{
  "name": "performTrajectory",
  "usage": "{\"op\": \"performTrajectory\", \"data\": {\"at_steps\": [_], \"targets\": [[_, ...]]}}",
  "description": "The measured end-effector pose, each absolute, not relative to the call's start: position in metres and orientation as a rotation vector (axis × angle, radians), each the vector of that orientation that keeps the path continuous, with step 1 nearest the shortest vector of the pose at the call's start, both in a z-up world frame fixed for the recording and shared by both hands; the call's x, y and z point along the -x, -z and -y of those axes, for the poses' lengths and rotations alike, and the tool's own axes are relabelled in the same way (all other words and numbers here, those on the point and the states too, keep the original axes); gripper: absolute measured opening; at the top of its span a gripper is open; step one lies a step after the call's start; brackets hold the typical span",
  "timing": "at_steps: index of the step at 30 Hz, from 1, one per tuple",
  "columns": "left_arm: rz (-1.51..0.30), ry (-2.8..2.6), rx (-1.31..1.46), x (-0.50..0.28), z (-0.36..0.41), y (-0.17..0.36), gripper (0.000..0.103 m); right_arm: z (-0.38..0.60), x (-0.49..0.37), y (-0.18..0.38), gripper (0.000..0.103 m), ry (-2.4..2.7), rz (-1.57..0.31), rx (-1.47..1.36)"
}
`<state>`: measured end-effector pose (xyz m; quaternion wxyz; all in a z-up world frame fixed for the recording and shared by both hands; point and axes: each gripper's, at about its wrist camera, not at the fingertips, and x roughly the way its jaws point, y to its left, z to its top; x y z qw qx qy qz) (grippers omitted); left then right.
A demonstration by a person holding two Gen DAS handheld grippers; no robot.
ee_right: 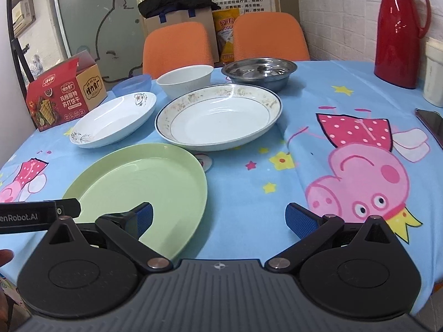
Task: Organize plates and bowls
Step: 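Move both grippers forward to the rim of the light green plate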
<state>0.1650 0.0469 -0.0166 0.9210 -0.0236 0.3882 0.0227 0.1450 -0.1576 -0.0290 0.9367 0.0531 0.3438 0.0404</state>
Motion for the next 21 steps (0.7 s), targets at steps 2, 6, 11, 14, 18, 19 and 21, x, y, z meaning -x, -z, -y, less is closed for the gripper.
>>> {"op": "performTrajectory", "data": {"at_steps": [2, 6, 11, 14, 18, 19, 21], "targets": [[-0.809, -0.046, 0.047, -0.172, -0.048, 0.018, 0.103, 0.151, -0.153, 0.031, 0.103, -0.097, -0.715, -0.088], [-0.837, -0.062, 0.049, -0.186, -0.053, 0.023, 0.102, 0.139, -0.167, 0.038, 0.103, -0.111, -0.751, -0.055], [-0.869, -0.042, 0.074, -0.198, -0.058, 0.031, 0.102, 0.131, -0.174, 0.043, 0.103, -0.11, -0.754, 0.016], [-0.876, -0.031, 0.062, -0.203, -0.055, 0.035, 0.103, 0.133, -0.175, 0.045, 0.103, -0.127, -0.732, 0.016], [-0.872, -0.007, 0.038, -0.204, -0.05, 0.036, 0.103, 0.14, -0.163, 0.054, 0.103, -0.176, -0.631, 0.03], [-0.871, -0.003, 0.035, -0.204, -0.05, 0.036, 0.103, 0.141, -0.162, 0.054, 0.103, -0.182, -0.626, 0.031], [-0.874, 0.014, 0.033, -0.204, -0.05, 0.036, 0.102, 0.14, -0.166, 0.05, 0.103, -0.177, -0.655, 0.031]]}}
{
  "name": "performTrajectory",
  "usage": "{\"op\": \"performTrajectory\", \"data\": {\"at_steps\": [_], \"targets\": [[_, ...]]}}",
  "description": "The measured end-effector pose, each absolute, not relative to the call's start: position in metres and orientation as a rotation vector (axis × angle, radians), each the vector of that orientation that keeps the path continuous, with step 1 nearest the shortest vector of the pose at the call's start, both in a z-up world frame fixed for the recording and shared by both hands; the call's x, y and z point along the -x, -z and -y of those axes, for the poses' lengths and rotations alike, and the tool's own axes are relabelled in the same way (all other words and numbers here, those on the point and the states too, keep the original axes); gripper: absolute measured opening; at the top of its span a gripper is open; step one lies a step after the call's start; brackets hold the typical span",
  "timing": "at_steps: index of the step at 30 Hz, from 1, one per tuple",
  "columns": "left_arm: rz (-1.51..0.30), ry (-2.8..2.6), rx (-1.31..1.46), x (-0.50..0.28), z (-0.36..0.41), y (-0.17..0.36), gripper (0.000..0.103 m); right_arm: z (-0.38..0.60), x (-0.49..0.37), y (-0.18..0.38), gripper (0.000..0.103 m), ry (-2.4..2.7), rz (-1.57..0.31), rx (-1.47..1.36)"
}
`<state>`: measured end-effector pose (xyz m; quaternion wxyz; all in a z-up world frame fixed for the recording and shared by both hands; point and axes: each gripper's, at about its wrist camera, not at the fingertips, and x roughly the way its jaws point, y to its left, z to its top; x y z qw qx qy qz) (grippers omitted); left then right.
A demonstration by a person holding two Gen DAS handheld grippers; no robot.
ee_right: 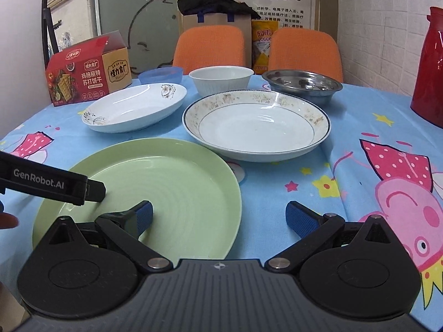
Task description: Organize plates and bowls
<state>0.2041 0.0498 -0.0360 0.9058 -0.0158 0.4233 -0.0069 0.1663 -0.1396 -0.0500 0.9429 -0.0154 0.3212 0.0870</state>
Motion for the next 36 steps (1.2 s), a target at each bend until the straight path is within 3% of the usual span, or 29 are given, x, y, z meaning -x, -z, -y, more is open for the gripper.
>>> {"op": "performTrajectory", "data": {"at_steps": [11, 13, 16, 17, 29, 36], "targets": [[-0.85, 0.082, 0.007, -0.191, -0.048, 0.036, 0.098, 0.127, -0.156, 0.048, 0.103, -0.246, -0.652, 0.046], [-0.834, 0.094, 0.006, -0.181, -0.047, 0.034, 0.09, 0.122, -0.147, 0.048, 0.103, -0.253, -0.639, 0.048], [-0.813, 0.119, 0.024, -0.175, -0.045, 0.032, 0.069, 0.119, -0.142, 0.05, 0.103, -0.229, -0.619, 0.033], [-0.811, 0.141, 0.03, -0.175, -0.042, 0.03, 0.054, 0.117, -0.142, 0.049, 0.103, -0.219, -0.617, 0.028], [-0.77, -0.03, 0.11, -0.162, -0.101, 0.003, 0.054, 0.065, -0.14, 0.024, 0.103, -0.327, -0.545, 0.0], [-0.802, -0.133, 0.133, -0.167, -0.151, 0.016, 0.054, 0.015, -0.157, 0.037, 0.103, -0.427, -0.588, 0.005]]}}
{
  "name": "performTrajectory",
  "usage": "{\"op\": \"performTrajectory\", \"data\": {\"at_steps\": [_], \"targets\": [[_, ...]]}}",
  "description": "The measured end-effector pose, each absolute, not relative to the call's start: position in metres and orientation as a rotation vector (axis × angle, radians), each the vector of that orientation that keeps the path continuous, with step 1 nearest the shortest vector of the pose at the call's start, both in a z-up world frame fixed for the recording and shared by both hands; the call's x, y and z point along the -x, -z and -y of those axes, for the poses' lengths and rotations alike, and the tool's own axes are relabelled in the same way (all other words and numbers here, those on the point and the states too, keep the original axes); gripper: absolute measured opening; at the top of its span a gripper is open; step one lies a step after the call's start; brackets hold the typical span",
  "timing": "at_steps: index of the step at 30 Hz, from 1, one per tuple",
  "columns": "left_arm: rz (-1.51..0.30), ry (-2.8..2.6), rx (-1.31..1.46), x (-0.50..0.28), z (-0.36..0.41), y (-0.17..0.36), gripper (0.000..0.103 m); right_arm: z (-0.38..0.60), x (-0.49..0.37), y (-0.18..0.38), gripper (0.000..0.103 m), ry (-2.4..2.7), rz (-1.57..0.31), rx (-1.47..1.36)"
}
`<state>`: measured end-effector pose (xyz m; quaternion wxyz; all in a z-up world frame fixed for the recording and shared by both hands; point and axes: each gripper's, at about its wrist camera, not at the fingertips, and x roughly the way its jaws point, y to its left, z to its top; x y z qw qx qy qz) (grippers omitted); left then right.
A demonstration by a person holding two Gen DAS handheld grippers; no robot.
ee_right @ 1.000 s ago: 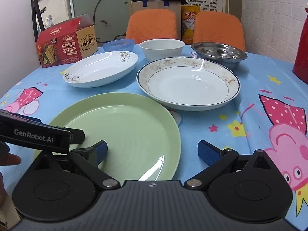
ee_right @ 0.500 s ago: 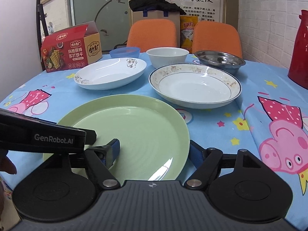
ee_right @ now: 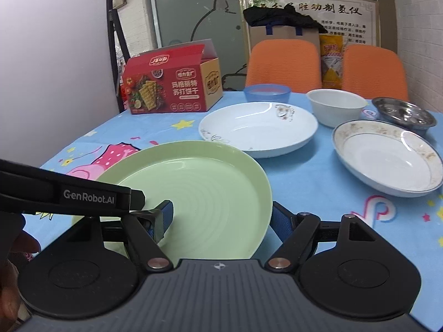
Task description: Organize plates and bowls
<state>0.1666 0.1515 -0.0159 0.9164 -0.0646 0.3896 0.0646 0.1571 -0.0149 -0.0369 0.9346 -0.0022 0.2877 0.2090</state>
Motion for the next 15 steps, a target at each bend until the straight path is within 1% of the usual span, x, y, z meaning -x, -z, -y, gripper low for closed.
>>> {"op": "performTrajectory", "data": {"at_steps": [4, 10, 11, 12, 13, 14, 15], "targets": [[-0.81, -0.13, 0.122, -0.175, -0.153, 0.029, 0.054, 0.01, -0.163, 0.046, 0.103, -0.409, -0.629, 0.012], [-0.789, -0.111, 0.129, -0.181, -0.153, 0.031, 0.055, 0.004, -0.167, 0.049, 0.103, -0.406, -0.62, 0.066], [-0.788, -0.101, 0.135, -0.18, -0.153, 0.032, 0.061, 0.005, -0.166, 0.05, 0.103, -0.415, -0.619, 0.076], [-0.791, -0.089, 0.142, -0.18, -0.153, 0.033, 0.082, 0.005, -0.166, 0.05, 0.103, -0.428, -0.619, 0.078], [-0.796, -0.072, 0.156, -0.18, -0.154, 0.033, 0.092, 0.008, -0.166, 0.049, 0.103, -0.442, -0.624, 0.069], [-0.786, -0.079, 0.172, -0.178, -0.156, 0.032, 0.097, 0.012, -0.166, 0.047, 0.103, -0.441, -0.627, 0.057], [-0.766, -0.086, 0.187, -0.176, -0.16, 0.028, 0.097, 0.019, -0.165, 0.044, 0.103, -0.439, -0.623, 0.04]]}}
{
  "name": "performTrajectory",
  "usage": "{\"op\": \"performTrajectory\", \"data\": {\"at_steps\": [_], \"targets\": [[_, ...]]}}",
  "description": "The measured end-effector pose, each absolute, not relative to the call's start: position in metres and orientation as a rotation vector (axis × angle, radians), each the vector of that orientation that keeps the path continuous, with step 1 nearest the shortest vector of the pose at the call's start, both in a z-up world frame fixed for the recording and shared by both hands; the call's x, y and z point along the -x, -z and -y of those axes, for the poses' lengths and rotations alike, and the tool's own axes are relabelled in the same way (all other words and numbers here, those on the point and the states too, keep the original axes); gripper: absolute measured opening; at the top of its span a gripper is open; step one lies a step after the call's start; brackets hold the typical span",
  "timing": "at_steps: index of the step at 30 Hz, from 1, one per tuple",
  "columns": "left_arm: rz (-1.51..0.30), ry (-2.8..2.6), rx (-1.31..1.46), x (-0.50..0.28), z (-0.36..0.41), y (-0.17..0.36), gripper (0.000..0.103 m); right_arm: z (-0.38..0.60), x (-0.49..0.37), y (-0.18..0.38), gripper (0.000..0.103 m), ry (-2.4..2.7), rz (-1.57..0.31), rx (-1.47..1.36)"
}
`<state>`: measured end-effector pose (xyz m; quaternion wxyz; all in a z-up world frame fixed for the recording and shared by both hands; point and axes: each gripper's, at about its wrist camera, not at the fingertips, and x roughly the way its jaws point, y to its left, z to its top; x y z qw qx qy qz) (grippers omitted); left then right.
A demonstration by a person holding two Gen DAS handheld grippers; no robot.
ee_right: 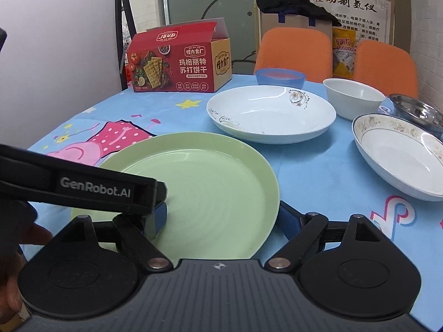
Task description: Organize plates and bowls
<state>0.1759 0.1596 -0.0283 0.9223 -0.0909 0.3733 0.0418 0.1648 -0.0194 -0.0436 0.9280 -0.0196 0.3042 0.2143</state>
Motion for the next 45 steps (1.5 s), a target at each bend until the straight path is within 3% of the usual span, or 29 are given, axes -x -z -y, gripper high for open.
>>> {"op": "performTrajectory", "data": {"at_steps": [2, 15, 26, 40, 45], "targets": [[-0.734, -0.087, 0.213, -0.174, -0.169, 0.019, 0.102, 0.036, -0.164, 0.033, 0.103, -0.396, -0.601, 0.019], [-0.713, -0.06, 0.239, -0.242, -0.2, -0.011, 0.102, 0.066, -0.24, -0.001, 0.103, -0.354, -0.558, 0.003], [-0.802, 0.077, 0.22, -0.354, -0.183, 0.003, 0.102, 0.039, -0.341, 0.03, 0.103, -0.347, -0.697, 0.059], [-0.813, 0.091, 0.196, -0.372, -0.189, 0.017, 0.102, 0.024, -0.346, 0.04, 0.103, -0.348, -0.717, 0.039], [-0.84, 0.105, 0.177, -0.38, -0.176, 0.026, 0.095, 0.023, -0.343, 0.045, 0.103, -0.362, -0.713, 0.067]]}}
